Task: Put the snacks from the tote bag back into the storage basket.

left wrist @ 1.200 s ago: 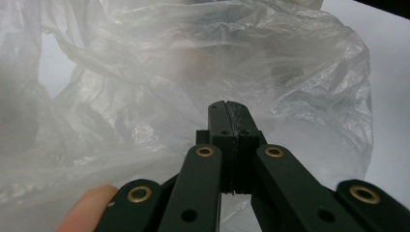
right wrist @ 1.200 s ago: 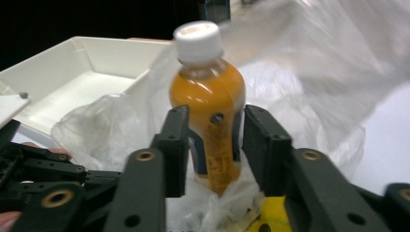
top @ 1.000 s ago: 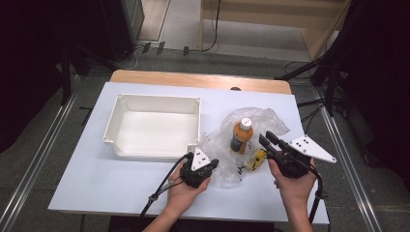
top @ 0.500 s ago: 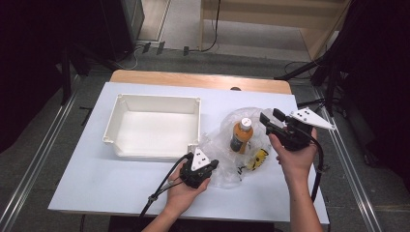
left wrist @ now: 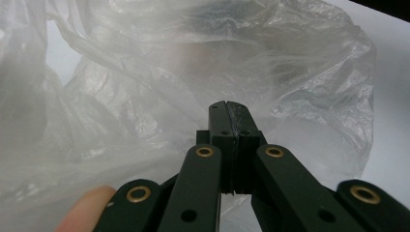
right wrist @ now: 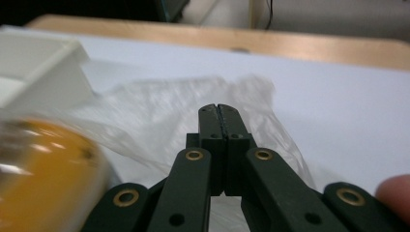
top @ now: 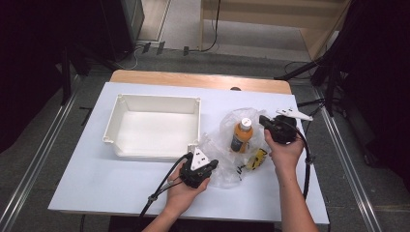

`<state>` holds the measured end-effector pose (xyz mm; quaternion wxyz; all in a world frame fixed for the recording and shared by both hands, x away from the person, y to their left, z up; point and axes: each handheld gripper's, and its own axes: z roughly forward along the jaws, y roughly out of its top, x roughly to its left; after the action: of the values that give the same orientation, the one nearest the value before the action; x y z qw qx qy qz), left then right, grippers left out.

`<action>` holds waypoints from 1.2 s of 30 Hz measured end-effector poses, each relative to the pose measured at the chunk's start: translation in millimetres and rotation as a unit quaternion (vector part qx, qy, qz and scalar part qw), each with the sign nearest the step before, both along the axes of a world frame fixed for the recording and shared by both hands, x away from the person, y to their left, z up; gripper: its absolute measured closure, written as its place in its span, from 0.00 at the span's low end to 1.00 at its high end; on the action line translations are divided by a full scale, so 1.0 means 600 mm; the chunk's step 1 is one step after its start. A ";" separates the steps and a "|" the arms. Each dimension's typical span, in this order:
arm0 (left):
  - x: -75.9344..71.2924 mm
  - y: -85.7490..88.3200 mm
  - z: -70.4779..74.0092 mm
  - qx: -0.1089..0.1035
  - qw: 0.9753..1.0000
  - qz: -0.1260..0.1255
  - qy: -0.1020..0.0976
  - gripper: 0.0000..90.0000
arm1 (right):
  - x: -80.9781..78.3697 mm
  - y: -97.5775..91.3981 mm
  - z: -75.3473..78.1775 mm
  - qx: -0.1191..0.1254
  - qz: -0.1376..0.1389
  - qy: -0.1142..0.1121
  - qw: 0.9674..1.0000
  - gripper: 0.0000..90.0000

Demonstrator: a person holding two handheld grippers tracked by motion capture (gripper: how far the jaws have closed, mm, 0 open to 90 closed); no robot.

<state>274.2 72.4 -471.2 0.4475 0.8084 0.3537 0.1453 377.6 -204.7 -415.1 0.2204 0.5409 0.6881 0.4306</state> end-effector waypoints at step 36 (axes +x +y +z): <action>0.001 -0.006 -0.002 0.016 1.000 0.005 0.007 1.00 | -0.088 0.002 -0.083 0.032 0.032 0.042 0.998 0.93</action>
<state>274.9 68.9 -472.6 0.4315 0.8145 0.3589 0.1471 324.8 -203.7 -464.7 0.1604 0.5431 0.6993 0.4363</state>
